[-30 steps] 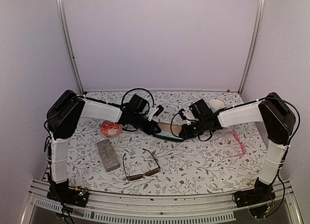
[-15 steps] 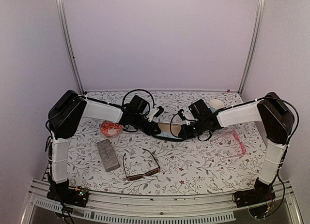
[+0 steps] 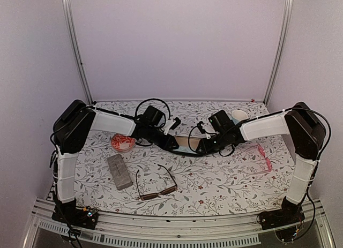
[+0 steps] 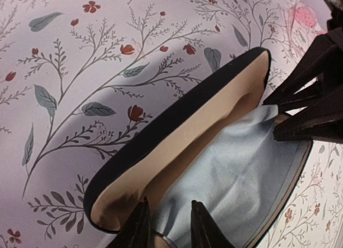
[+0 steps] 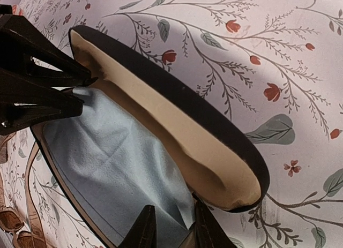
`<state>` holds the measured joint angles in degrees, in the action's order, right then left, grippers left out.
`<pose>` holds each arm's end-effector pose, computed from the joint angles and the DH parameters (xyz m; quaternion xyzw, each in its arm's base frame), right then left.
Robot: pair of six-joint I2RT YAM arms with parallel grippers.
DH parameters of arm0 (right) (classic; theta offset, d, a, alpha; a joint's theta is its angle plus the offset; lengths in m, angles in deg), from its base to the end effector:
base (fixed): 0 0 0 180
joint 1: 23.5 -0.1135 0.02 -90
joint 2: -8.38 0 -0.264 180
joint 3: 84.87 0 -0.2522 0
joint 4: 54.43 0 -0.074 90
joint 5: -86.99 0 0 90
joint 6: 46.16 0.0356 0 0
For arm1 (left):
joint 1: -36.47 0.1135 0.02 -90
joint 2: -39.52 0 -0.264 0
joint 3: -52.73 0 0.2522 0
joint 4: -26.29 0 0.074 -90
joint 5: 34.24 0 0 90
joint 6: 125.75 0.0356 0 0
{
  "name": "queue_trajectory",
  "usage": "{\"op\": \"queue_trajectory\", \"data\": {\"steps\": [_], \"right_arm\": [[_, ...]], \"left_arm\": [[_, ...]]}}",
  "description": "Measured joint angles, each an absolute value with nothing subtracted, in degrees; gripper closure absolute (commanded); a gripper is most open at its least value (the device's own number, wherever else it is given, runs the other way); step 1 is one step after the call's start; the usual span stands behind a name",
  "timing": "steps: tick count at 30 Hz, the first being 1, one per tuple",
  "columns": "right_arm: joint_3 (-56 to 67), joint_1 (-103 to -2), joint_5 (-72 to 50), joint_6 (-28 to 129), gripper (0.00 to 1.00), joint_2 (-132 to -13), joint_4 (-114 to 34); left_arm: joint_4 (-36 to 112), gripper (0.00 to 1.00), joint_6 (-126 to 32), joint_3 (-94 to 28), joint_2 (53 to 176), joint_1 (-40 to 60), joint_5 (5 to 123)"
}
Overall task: Organize the sunglasses
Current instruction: Place the folded cleaning cloth in the sunglasses case, then pick up the sunglasses from the center of the board.
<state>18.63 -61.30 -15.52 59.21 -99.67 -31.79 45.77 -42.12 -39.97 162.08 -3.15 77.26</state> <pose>0.2958 0.2392 0.1443 -0.2168 0.9213 0.2295 0.2269 0.3388 -0.2974 0.1292 0.3257 0.8642 -0.2943 0.2459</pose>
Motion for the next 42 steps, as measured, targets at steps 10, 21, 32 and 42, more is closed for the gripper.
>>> {"op": "queue_trajectory", "data": {"steps": [10, 21, 32, 42], "right_arm": [[18.39, -61.30, -12.81, 59.21, 0.69, -94.33, -29.43], [23.72, -60.21, -4.60, 59.89, 0.58, -81.28, -26.28], [29.29, -50.96, 11.23, 63.30, 0.30, -67.62, -12.09], [31.00, -41.47, 13.02, 63.80, 0.27, -66.53, -6.48]], "left_arm": [[47.12, 0.64, -42.01, -39.82, 158.59, -3.15, 74.77], [46.40, 0.57, -43.14, -34.27, 148.84, -3.13, 70.40], [40.80, 0.35, -46.27, -23.67, 141.41, -3.17, 65.32], [39.47, 0.33, -46.66, -21.98, 141.32, -3.17, 62.70]]}}
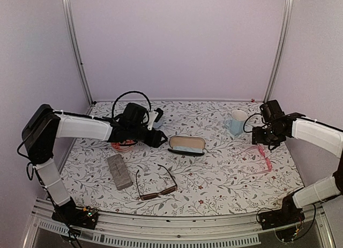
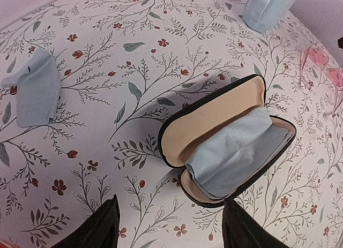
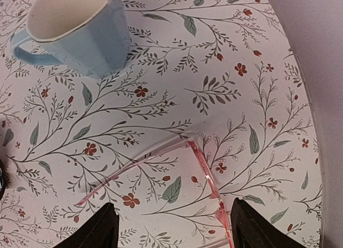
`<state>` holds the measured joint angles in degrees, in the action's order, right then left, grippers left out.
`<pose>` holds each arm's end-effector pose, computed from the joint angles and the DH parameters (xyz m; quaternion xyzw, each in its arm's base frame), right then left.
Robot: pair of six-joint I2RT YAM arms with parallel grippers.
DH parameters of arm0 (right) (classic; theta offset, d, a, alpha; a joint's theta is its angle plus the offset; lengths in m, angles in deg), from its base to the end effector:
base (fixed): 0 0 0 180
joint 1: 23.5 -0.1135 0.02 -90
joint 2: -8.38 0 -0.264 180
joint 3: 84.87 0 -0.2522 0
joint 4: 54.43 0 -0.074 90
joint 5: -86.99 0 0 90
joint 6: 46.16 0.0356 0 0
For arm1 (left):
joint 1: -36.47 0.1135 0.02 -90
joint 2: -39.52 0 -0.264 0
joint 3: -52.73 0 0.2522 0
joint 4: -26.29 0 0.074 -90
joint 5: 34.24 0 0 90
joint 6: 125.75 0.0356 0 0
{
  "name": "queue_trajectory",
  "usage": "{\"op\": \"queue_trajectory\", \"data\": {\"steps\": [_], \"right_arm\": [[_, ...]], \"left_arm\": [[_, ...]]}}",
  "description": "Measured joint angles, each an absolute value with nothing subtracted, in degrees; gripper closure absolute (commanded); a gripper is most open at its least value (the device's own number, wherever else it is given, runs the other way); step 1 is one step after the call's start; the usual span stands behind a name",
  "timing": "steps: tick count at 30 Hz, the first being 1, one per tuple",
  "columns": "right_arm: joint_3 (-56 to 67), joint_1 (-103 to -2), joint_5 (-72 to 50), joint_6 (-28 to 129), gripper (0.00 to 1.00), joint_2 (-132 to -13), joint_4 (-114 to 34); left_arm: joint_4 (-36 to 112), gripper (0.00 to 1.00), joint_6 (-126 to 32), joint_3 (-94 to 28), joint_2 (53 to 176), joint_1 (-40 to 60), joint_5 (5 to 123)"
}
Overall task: Organize the sunglasses
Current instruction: Pick up the sunglasses from the center of the board.
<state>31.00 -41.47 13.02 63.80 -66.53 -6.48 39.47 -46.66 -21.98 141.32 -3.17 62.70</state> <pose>0.2458 0.0694 0.2287 0.0541 0.9528 -0.0403 0.2960 0.2914 -0.2470 0.1864 0.2493 0.8710 -0.2289 0.3561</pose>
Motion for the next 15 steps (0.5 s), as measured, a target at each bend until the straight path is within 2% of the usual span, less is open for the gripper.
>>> {"op": "queue_trajectory", "data": {"steps": [8, 15], "right_arm": [[30.98, -38.06, 12.93, 65.35, 0.28, -72.21, -3.83], [30.69, -38.04, 13.24, 67.71, 0.35, -80.41, -0.90]], "left_arm": [[37.83, 0.33, -46.88, -21.98, 141.30, -3.17, 64.06], [36.80, 0.33, -47.14, -21.96, 141.30, -3.17, 66.66]]}}
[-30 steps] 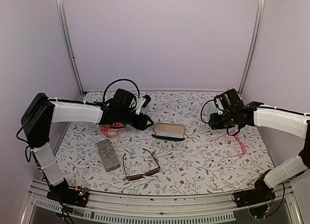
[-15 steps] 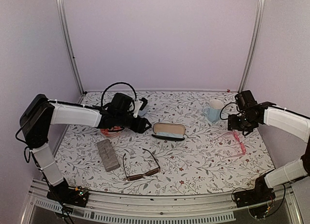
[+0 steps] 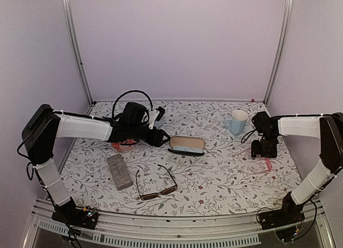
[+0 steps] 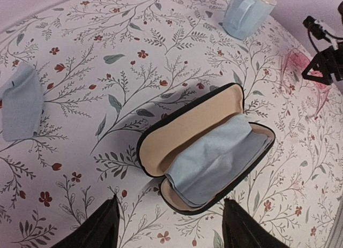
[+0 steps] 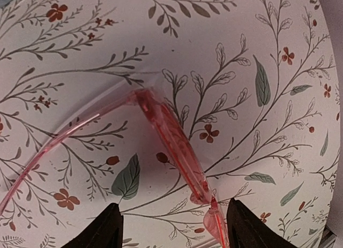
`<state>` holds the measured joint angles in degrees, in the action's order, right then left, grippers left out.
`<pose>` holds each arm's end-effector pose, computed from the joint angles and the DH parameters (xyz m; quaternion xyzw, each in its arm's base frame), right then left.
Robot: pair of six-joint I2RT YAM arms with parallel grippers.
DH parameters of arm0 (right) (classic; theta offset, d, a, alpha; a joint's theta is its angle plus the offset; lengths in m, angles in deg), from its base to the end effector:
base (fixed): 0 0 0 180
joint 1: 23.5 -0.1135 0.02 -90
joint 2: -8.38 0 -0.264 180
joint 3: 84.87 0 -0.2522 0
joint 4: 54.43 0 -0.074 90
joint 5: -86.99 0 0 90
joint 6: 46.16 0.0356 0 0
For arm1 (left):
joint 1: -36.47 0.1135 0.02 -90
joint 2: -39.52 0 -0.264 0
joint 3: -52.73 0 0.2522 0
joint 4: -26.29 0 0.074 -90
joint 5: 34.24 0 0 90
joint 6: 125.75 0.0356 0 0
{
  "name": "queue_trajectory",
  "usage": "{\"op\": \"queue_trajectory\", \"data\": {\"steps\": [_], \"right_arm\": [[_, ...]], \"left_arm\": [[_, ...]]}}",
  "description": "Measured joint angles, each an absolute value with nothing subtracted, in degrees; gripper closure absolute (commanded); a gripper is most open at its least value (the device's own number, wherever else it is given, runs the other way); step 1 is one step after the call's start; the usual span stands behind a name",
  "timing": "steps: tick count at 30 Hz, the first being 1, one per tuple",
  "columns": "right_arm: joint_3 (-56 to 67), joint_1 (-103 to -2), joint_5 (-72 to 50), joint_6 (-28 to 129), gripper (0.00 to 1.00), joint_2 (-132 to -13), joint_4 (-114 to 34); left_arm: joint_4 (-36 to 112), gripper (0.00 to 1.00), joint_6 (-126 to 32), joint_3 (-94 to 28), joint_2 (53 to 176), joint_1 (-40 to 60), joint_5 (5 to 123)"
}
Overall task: Organize the sunglasses
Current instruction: Pick up the sunglasses from the center of the board.
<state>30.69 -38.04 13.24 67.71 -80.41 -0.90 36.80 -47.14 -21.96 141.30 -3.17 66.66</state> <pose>0.2609 0.0574 0.1677 0.0949 0.9800 -0.0983 0.1449 0.2920 -0.2506 0.1906 0.2586 0.8560 -0.2662 0.3599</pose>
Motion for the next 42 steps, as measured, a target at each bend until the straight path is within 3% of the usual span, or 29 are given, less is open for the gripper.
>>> {"op": "queue_trajectory", "data": {"steps": [8, 20, 29, 42], "right_arm": [[30.36, -38.04, 13.17, 69.73, 0.60, -83.67, 0.45], [30.36, -39.53, 12.30, 69.92, 0.87, -83.67, 0.39], [29.23, -44.42, 11.67, 69.35, 0.96, -83.73, 0.17], [22.45, -60.84, 6.53, 62.47, 1.00, -83.73, -8.11]], "left_arm": [[35.89, 0.33, -47.14, -21.48, 141.30, -3.17, 68.56], [35.67, 0.33, -47.30, -21.13, 141.32, -3.17, 69.78], [35.56, 0.30, -48.00, -21.00, 141.30, -3.17, 69.63], [27.84, 0.33, -50.25, -14.68, 135.59, -3.19, 71.95]]}}
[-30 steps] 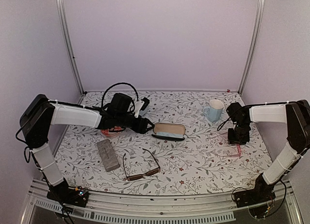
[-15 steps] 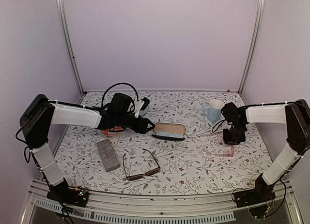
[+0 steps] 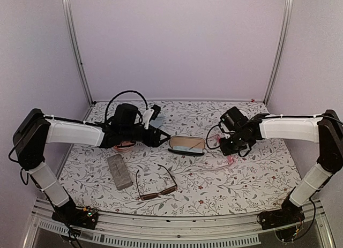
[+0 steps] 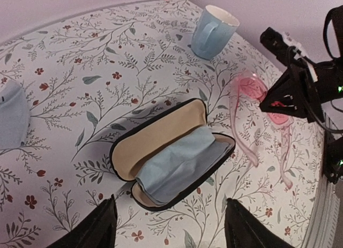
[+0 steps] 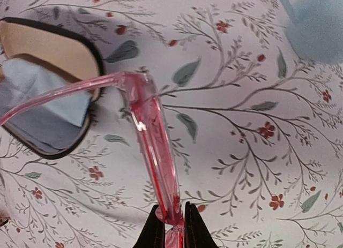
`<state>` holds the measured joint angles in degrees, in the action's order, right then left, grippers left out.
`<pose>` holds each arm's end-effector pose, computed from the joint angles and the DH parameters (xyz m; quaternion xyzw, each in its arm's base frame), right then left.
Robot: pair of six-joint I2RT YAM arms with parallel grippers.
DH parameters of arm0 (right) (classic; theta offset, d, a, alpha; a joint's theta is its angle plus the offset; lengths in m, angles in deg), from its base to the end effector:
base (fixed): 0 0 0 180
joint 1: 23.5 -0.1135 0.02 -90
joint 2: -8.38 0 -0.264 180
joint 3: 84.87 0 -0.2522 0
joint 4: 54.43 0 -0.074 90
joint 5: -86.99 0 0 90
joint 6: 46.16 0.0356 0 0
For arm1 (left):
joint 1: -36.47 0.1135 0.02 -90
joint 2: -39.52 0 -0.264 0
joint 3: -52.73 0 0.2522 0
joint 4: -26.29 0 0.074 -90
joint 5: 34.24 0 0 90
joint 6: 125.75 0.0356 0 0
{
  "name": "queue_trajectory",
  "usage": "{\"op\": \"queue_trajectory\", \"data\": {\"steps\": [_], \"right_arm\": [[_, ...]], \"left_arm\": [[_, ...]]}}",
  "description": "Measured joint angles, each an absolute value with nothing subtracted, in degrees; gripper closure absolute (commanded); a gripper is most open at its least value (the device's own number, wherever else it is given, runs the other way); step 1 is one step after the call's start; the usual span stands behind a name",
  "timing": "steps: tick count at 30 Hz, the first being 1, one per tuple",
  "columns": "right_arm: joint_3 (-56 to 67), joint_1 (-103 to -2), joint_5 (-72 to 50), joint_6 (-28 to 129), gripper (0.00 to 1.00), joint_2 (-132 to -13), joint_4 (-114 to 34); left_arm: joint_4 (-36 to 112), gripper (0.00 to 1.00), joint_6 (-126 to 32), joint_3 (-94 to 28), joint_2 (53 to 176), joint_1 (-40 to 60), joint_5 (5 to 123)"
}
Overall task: Organize the sunglasses
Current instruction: Pick up the sunglasses from the center of the board, then fold the right temple of the sunglasses on the sunglasses.
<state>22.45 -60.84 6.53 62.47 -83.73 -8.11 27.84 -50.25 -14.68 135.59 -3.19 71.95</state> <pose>0.2519 0.1848 0.1939 -0.1411 0.9642 0.0264 0.2230 0.2729 -0.2391 0.2006 0.2554 0.8224 -0.3333 0.3838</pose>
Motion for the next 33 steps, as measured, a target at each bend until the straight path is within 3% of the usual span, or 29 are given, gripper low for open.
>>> {"op": "queue_trajectory", "data": {"steps": [7, 15, 33], "right_arm": [[22.76, -67.46, -0.36, 56.96, 1.00, -83.25, -17.05], [28.13, -68.23, -11.13, 54.32, 0.99, -77.55, -28.84], [31.52, -68.21, -18.69, 53.92, 0.98, -76.30, -36.09]], "left_arm": [[21.88, 0.34, -50.86, -14.03, 133.60, -3.87, 75.60], [16.87, 0.34, -51.12, -12.56, 133.69, -6.62, 79.09], [13.02, 0.34, -49.92, -13.81, 137.45, -11.74, 80.97]]}}
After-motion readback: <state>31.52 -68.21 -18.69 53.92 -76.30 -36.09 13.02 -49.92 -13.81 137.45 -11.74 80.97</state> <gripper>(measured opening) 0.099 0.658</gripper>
